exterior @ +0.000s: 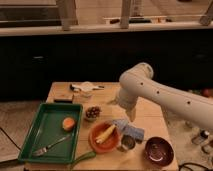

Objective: Place banana in red bowl

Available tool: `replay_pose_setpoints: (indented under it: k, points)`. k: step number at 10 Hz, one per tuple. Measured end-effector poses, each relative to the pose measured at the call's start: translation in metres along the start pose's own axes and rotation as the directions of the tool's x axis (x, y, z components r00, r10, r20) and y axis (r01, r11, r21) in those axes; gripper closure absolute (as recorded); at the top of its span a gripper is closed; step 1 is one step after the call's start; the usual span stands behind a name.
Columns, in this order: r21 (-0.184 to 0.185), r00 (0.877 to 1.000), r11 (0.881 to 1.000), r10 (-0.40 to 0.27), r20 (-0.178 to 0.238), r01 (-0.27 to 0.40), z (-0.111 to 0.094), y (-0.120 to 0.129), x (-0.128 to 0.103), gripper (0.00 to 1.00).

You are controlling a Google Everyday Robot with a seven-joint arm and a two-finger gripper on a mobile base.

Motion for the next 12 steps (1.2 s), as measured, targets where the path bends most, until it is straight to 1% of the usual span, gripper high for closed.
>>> replay_pose_setpoints:
  k: [1, 2, 12]
  points:
    - [0.008, 1.0, 1.0, 0.004, -0.01, -0.004, -0.0016, 0.0, 0.0029, 0.2]
    - [0.009, 1.0, 1.0, 0.007, -0.012, -0.007, -0.0018, 0.0012, 0.0036, 0.2]
    - [0.009, 1.0, 1.0, 0.007, -0.011, -0.007, -0.0016, 0.0007, 0.0032, 0.2]
